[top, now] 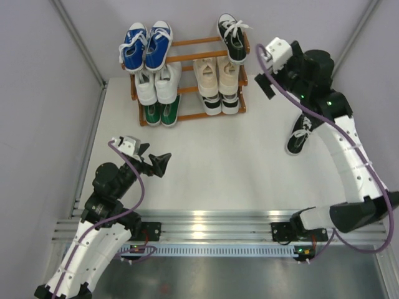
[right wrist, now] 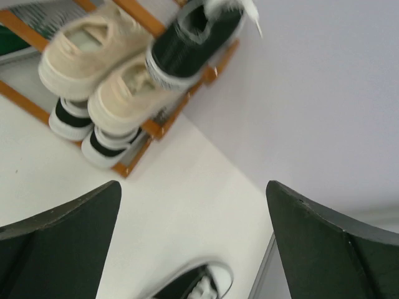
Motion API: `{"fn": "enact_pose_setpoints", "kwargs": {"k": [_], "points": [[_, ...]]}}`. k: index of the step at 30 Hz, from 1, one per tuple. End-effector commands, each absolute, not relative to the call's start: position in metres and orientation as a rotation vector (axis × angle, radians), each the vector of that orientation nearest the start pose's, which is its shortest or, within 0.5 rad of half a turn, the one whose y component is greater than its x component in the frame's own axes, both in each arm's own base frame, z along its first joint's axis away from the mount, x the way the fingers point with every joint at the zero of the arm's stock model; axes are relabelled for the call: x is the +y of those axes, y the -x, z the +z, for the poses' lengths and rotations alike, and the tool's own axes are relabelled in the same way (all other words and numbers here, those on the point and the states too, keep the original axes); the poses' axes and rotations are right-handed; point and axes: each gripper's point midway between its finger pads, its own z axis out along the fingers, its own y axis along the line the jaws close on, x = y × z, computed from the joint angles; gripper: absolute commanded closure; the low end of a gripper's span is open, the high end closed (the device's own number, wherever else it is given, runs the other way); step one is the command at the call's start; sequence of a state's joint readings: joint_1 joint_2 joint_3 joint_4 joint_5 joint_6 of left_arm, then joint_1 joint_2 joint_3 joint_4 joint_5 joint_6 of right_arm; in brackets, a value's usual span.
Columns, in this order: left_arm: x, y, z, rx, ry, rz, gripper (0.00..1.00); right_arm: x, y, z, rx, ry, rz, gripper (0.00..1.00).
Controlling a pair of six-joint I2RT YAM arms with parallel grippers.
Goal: Place and organize the shoes onto the shoe shelf
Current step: Place the shoe at the shoe shelf, then pick up the shoe at the center of the board.
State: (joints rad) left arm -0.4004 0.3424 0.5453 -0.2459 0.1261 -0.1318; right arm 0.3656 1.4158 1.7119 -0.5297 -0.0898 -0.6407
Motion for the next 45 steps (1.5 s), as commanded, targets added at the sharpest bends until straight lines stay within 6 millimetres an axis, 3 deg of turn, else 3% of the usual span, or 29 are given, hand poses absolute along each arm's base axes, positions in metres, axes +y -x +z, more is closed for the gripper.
{"fn": "enact_pose_setpoints", "kwargs": {"k": [1,2,4,5,6,7,8,11,14,19,25,26,28,29,31,32,34,36,37,38,40,42,43,45], "points": [[-0.118,-0.216,0.265,1.579,-0.293,-0.508,0.02,0.103,-0.383,0.385,1.724,0.602,0.057,0.01],[-0.119,-0.216,0.264,1.582,-0.297,-0.514,0.02,0.079,-0.380,0.347,1.821,0.553,0.059,0.01],[-0.120,-0.215,0.265,1.582,-0.300,-0.520,0.02,0.053,-0.365,0.327,1.887,0.426,0.089,0.01],[-0.121,-0.215,0.264,1.582,-0.305,-0.524,0.02,0.021,-0.361,0.293,1.977,0.325,0.092,0.03],[-0.122,-0.214,0.264,1.582,-0.307,-0.528,0.02,0.009,-0.354,0.280,2.009,0.273,0.106,0.04],[-0.122,-0.214,0.264,1.581,-0.309,-0.530,0.02,-0.019,-0.349,0.265,2.058,0.147,0.090,0.04],[-0.123,-0.214,0.263,1.586,-0.313,-0.534,0.02,-0.030,-0.343,0.238,2.128,0.084,0.097,0.06],[-0.124,-0.213,0.263,1.584,-0.319,-0.540,0.02,-0.068,-0.332,0.186,2.266,-0.152,0.080,0.10],[-0.124,-0.214,0.262,1.588,-0.319,-0.540,0.02,-0.083,-0.332,0.152,2.336,-0.218,0.033,0.11],[-0.125,-0.213,0.261,1.588,-0.323,-0.543,0.02,-0.094,-0.342,0.125,2.367,-0.276,0.011,0.14],[-0.128,-0.212,0.259,1.595,-0.336,-0.559,0.02,-0.096,-0.373,0.096,2.386,-0.377,0.092,0.26],[-0.131,-0.211,0.258,1.598,-0.349,-0.572,0.02,-0.096,-0.380,0.097,2.382,-0.386,0.110,0.30],[-0.133,-0.210,0.258,1.596,-0.359,-0.587,0.02,-0.090,-0.386,0.079,2.428,-0.418,0.184,0.40],[-0.136,-0.209,0.257,1.597,-0.372,-0.603,0.02,-0.090,-0.391,0.071,2.448,-0.428,0.201,0.56],[-0.140,-0.208,0.259,1.588,-0.381,-0.626,0.02,-0.089,-0.394,0.068,2.457,-0.431,0.220,0.82],[-0.145,-0.205,0.260,1.585,-0.395,-0.657,0.02,-0.089,-0.393,0.073,2.439,-0.426,0.221,1.00],[-0.153,-0.203,0.266,1.569,-0.392,-0.731,0.03,-0.086,-0.391,0.087,2.389,-0.407,0.225,1.00],[-0.167,-0.202,0.268,1.609,-0.359,-0.850,0.05,-0.080,-0.385,0.116,2.314,-0.377,0.223,1.00],[-0.174,-0.209,0.271,1.626,-0.331,-0.892,0.07,-0.073,-0.381,0.123,2.302,-0.364,0.250,1.00],[-0.180,-0.209,0.271,1.656,-0.266,-0.976,0.08,-0.068,-0.375,0.143,2.262,-0.349,0.260,1.00],[-0.194,-0.220,0.265,1.707,-0.196,-1.045,0.09,-0.054,-0.368,0.157,2.232,-0.343,0.315,1.00],[-0.202,-0.235,0.273,1.698,-0.102,-1.032,0.09,-0.044,-0.360,0.180,2.172,-0.330,0.344,1.00],[-0.226,-0.232,0.263,1.746,-0.124,-1.047,0.09,-0.035,-0.357,0.185,2.160,-0.305,0.371,1.00],[-0.253,-0.230,0.279,1.723,-0.104,-1.085,0.08,-0.020,-0.347,0.196,2.133,-0.261,0.391,1.00]]}}
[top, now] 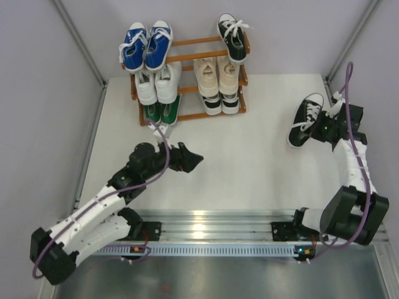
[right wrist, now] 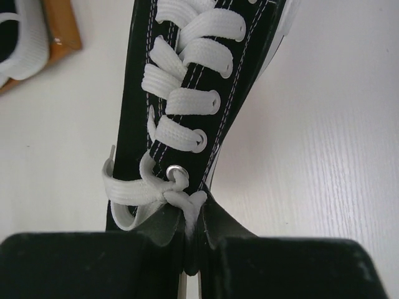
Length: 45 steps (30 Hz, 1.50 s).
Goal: Place and organize the shoes onto the shoe shelf
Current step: Pick up the shoe at the center of the board.
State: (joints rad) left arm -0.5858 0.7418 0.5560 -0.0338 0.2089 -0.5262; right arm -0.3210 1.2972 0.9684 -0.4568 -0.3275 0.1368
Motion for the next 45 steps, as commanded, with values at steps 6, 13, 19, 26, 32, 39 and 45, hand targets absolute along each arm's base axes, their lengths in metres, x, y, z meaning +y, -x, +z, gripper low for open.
{"fn": "enact_pose_setpoints", "kwargs": {"k": [6,13,19,26,32,39,45], "points": [[-0.344,-0.239,0.279,1.845,0.082,-1.187,0.06,0.030,-0.327,0.212,2.026,-0.110,0.395,1.00],[-0.409,-0.249,0.252,1.969,0.286,-1.207,0.07,0.058,-0.310,0.217,1.889,-0.044,0.442,1.00],[-0.452,-0.249,0.224,2.059,0.289,-1.223,0.07,0.072,-0.309,0.219,1.883,-0.019,0.493,1.00],[-0.492,-0.250,0.214,2.083,0.250,-1.233,0.09,0.076,-0.305,0.220,1.880,-0.015,0.519,1.00],[-0.502,-0.252,0.202,2.097,0.188,-1.161,0.13,0.079,-0.304,0.219,1.884,-0.006,0.534,1.00],[-0.504,-0.256,0.182,2.131,0.119,-0.991,0.23,0.081,-0.303,0.219,1.883,0.004,0.549,1.00],[-0.499,-0.268,0.156,2.168,0.090,-0.803,0.38,0.085,-0.302,0.219,1.885,0.018,0.567,1.00]]}}
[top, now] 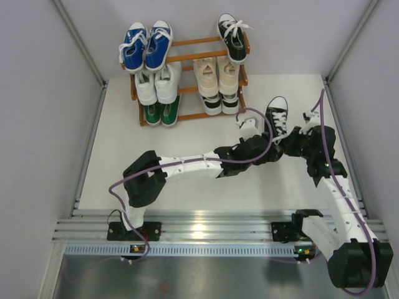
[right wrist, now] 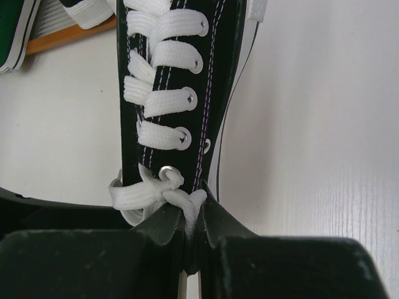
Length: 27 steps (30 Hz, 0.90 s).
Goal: Place and organize the shoes onto the shoe shelf
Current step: Pick up the shoe at the center of the board.
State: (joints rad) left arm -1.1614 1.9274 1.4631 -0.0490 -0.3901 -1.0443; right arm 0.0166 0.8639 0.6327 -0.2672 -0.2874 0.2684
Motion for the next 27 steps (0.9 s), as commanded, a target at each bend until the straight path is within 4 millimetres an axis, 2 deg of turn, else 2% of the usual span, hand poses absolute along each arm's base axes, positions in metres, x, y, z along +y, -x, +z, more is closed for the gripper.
{"fn": "enact_pose_setpoints", "kwargs": {"k": [1,5,9,11,15,16,17,22,23,24,25,26,27], "points": [[-0.496,-0.272,0.152,2.158,0.094,-0.771,0.40,0.085,-0.301,0.220,1.883,0.022,0.571,1.00],[-0.493,-0.276,0.151,2.136,0.049,-0.719,0.40,0.089,-0.300,0.218,1.888,0.037,0.586,1.00],[-0.493,-0.280,0.155,2.091,-0.019,-0.717,0.46,0.092,-0.299,0.218,1.891,0.051,0.604,1.00],[-0.496,-0.280,0.160,2.048,-0.066,-0.742,0.56,0.095,-0.297,0.218,1.891,0.060,0.615,1.00],[-0.500,-0.279,0.163,2.016,-0.158,-0.779,0.85,0.097,-0.296,0.219,1.888,0.076,0.630,1.00],[-0.501,-0.278,0.164,2.011,-0.182,-0.791,0.95,0.099,-0.295,0.218,1.891,0.082,0.639,1.00],[-0.500,-0.279,0.162,2.002,-0.208,-0.784,1.00,0.099,-0.295,0.217,1.892,0.081,0.642,1.00],[-0.495,-0.277,0.170,1.960,-0.301,-0.784,1.00,0.103,-0.293,0.218,1.893,0.099,0.660,1.00],[-0.492,-0.278,0.172,1.948,-0.329,-0.767,1.00,0.103,-0.293,0.218,1.890,0.107,0.660,0.98],[-0.487,-0.279,0.177,1.936,-0.334,-0.752,1.00,0.105,-0.291,0.220,1.885,0.121,0.673,0.90],[-0.483,-0.280,0.179,1.933,-0.344,-0.734,1.00,0.107,-0.290,0.222,1.879,0.140,0.680,0.77],[-0.478,-0.281,0.182,1.925,-0.374,-0.707,1.00,0.108,-0.289,0.225,1.867,0.164,0.680,0.56],[-0.471,-0.279,0.186,1.927,-0.390,-0.691,1.00,0.110,-0.287,0.226,1.861,0.180,0.689,0.47]]}}
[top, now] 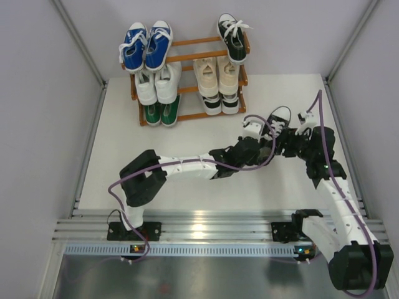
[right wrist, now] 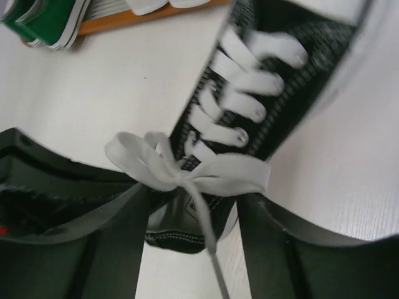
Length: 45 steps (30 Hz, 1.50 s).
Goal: Place and organize the shoes onto the shoe shelf
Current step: Pick up the shoe at the center of the board, then place the shoe at the shoe shelf.
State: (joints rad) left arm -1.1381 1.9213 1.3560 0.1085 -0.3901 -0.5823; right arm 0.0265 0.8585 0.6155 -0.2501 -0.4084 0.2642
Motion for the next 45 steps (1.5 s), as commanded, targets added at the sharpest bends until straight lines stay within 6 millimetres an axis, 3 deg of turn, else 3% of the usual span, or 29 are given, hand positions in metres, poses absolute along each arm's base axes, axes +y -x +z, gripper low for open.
{"fn": "enact_pose_setpoints", "kwargs": {"k": [1,2,3,5,6,8,11,12,19,22,25,31,35,36,37,41,42,44,45], "points": [[-0.467,-0.277,0.188,1.923,-0.407,-0.690,1.00,0.111,-0.286,0.229,1.850,0.191,0.687,0.40],[-0.463,-0.276,0.190,1.917,-0.429,-0.684,1.00,0.111,-0.284,0.232,1.841,0.208,0.681,0.31],[-0.456,-0.276,0.202,1.899,-0.423,-0.699,1.00,0.111,-0.283,0.235,1.835,0.217,0.679,0.28],[-0.447,-0.274,0.202,1.910,-0.434,-0.705,1.00,0.111,-0.281,0.239,1.827,0.245,0.671,0.22],[-0.439,-0.277,0.213,1.900,-0.419,-0.717,1.00,0.112,-0.280,0.243,1.817,0.264,0.670,0.21],[-0.428,-0.278,0.212,1.919,-0.408,-0.735,1.00,0.110,-0.277,0.244,1.818,0.296,0.652,0.19],[-0.410,-0.279,0.235,1.909,-0.350,-0.824,1.00,0.106,-0.270,0.251,1.808,0.376,0.625,0.18],[-0.405,-0.281,0.240,1.906,-0.332,-0.841,1.00,0.096,-0.272,0.256,1.797,0.361,0.601,0.17],[-0.371,-0.294,0.287,1.885,-0.207,-0.958,1.00,0.076,-0.265,0.269,1.769,0.339,0.568,0.17],[-0.355,-0.301,0.310,1.864,-0.161,-0.963,1.00,0.063,-0.267,0.266,1.780,0.307,0.523,0.18],[-0.341,-0.307,0.345,1.800,-0.138,-0.981,1.00,0.055,-0.269,0.263,1.793,0.273,0.501,0.18],[-0.321,-0.314,0.406,1.689,-0.092,-1.019,1.00,0.049,-0.273,0.256,1.820,0.243,0.482,0.19],[-0.300,-0.332,0.434,1.631,-0.020,-1.041,1.00,0.049,-0.274,0.253,1.835,0.235,0.490,0.19],[-0.297,-0.333,0.448,1.608,-0.025,-1.073,1.00,0.049,-0.274,0.252,1.836,0.236,0.490,0.19],[-0.299,-0.333,0.446,1.615,-0.024,-1.082,1.00,0.049,-0.274,0.252,1.835,0.237,0.489,0.19],[-0.289,-0.349,0.472,1.564,0.014,-1.082,1.00,0.048,-0.274,0.251,1.841,0.231,0.487,0.19],[-0.287,-0.349,0.488,1.528,0.017,-1.095,1.00,0.048,-0.275,0.251,1.841,0.230,0.484,0.19],[-0.284,-0.357,0.497,1.509,0.039,-1.098,1.00,0.048,-0.275,0.250,1.843,0.227,0.484,0.19],[-0.281,-0.356,0.511,1.476,0.044,-1.110,1.00,0.047,-0.275,0.249,1.845,0.226,0.483,0.19]]}}
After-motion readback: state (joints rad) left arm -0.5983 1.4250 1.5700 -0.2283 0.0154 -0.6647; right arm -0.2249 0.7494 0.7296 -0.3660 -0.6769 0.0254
